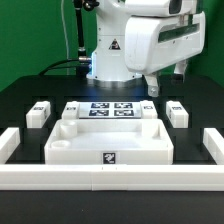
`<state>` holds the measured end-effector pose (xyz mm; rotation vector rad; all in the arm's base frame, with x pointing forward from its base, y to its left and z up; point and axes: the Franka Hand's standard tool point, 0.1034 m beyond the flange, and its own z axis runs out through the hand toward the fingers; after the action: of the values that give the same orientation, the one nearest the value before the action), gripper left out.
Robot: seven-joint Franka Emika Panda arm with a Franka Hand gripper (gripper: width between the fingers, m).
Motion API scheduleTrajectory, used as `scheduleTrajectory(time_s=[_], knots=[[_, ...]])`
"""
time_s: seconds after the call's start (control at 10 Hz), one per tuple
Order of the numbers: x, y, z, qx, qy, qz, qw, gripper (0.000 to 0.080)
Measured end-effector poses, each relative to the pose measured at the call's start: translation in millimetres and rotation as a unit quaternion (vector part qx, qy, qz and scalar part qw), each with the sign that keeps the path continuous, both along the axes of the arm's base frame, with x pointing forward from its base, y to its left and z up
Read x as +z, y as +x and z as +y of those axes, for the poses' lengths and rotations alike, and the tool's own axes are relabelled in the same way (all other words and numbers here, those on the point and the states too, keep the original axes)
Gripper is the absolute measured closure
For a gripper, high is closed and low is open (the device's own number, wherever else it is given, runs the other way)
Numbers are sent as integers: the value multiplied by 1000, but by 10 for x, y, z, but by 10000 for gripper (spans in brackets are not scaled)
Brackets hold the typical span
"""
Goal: Assemble desk
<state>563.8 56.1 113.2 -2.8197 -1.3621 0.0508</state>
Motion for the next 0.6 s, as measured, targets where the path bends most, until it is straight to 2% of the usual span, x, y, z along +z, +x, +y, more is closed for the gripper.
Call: scheduleTrajectory(time_s=[0.6], knots=[[-4,-1,0,0,0,0,1000,150]])
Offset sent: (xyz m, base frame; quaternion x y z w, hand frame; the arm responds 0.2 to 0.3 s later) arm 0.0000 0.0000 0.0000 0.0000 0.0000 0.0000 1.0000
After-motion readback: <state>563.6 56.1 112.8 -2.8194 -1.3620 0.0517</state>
